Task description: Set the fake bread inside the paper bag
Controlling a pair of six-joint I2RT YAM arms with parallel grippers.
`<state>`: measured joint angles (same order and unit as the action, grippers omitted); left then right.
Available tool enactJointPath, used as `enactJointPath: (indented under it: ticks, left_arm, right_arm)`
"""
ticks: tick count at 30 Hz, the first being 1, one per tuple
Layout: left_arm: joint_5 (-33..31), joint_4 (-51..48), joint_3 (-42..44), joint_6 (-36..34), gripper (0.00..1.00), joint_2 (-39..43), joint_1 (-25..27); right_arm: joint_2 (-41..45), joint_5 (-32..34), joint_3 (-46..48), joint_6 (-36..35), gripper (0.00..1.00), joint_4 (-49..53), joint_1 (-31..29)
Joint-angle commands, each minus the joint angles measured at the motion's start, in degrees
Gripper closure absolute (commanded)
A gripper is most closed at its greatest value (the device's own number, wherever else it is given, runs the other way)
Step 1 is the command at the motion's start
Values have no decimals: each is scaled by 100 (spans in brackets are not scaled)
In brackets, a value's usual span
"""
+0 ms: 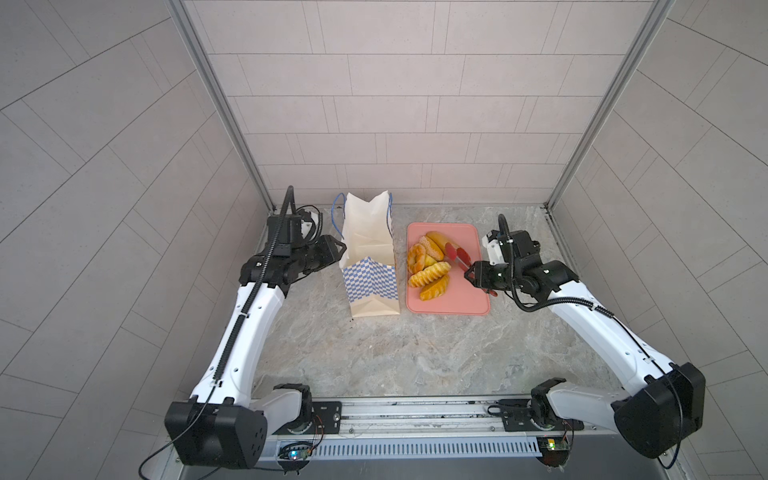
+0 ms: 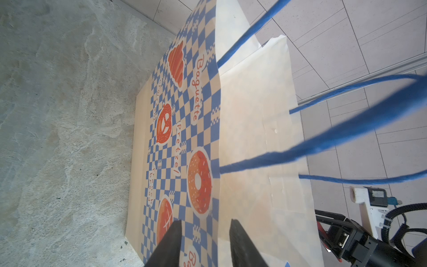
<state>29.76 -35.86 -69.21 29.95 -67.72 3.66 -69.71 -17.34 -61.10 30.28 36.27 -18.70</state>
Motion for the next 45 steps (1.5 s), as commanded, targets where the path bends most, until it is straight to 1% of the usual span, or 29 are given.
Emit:
enactJointPath:
  ticks: [1,11,25,36,45]
  left_arm:
    - [-23,-9,-82,-86,59,14,17]
    - [-40,-9,-77,-78,59,15,13]
    - [-44,-11,-75,-82,59,14,14]
    - [-31,0,-82,-69,59,5,15]
    - [-32,-5,-77,-60,59,2,14]
  right_arm:
    - [182,-155,88,195,50,-378,16]
    - [188,-278,406,336,44,-628,24]
    - [151,-581,720,553,42,-980,24]
    - [-14,-818,850,711,42,-1227,24]
    - [-143,-867,853,760,43,-1246,24]
